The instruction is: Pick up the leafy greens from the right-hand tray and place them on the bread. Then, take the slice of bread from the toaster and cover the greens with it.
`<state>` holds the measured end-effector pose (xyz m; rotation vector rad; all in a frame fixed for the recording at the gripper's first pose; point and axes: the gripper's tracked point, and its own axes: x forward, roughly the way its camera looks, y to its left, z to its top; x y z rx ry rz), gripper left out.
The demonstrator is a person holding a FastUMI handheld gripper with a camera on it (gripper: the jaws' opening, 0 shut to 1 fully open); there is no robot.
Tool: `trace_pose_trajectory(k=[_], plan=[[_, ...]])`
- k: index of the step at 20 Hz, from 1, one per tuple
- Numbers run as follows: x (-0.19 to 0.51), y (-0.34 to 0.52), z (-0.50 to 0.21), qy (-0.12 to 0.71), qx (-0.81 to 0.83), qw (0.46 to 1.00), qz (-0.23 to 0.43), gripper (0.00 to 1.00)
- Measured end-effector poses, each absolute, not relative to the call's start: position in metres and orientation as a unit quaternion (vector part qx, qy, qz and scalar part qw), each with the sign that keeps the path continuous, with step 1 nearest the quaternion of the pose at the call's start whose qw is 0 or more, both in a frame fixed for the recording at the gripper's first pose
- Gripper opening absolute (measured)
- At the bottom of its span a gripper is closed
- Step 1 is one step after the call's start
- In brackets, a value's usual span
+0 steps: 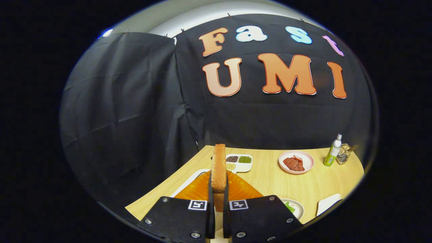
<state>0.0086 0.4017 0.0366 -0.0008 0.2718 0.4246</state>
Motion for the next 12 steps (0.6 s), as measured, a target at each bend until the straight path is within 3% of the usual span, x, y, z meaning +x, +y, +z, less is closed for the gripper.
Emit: trace_pose_trajectory(k=[12], plan=[[0.011, 0.315, -0.044, 0.196, 0.027, 0.966, 0.168, 0.1]])
